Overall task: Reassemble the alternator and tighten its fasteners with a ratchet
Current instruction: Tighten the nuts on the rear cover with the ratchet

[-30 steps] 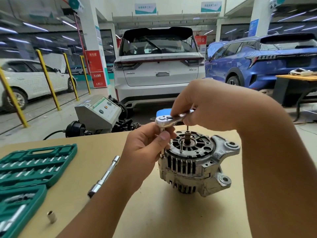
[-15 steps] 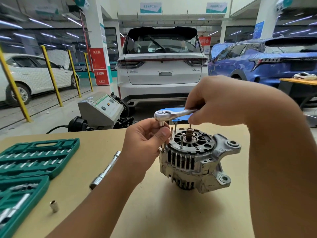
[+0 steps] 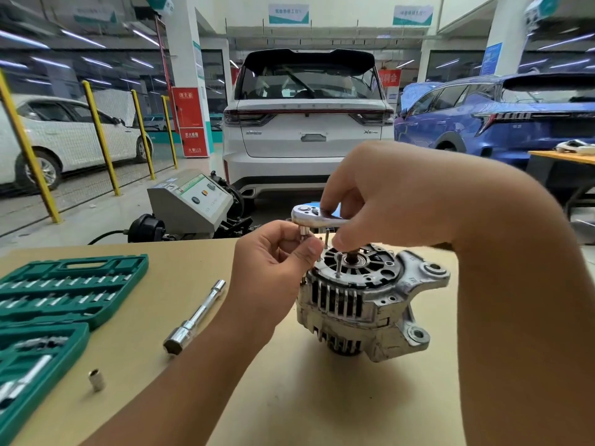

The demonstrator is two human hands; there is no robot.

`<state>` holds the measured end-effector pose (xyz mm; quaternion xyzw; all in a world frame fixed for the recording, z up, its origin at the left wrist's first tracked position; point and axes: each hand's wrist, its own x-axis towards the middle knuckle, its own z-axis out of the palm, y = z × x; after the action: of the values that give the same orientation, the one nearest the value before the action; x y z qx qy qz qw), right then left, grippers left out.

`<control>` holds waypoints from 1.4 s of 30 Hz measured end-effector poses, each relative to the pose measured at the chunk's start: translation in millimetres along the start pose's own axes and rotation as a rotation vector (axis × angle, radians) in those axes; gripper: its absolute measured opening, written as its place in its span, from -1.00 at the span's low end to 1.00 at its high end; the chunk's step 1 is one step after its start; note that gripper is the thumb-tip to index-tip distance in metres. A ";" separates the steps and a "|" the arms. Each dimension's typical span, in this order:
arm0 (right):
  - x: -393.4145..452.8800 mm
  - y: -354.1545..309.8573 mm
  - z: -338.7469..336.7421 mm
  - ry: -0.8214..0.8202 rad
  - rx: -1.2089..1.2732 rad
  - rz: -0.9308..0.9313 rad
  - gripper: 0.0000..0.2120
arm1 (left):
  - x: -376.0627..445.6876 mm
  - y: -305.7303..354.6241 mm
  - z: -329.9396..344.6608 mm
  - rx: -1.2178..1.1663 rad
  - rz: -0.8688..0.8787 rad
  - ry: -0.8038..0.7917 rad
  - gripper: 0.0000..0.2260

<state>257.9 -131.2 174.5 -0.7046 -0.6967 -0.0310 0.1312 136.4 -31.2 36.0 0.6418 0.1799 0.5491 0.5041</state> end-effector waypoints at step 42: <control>4.9 -2.5 3.8 0.066 -0.009 -0.047 -0.62 | 5.0 7.5 -12.3 0.182 0.111 -0.233 -0.90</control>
<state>255.0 -125.6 172.3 -0.6873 -0.7080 -0.0605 0.1504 124.7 -25.0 43.5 0.7532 0.1334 0.4792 0.4303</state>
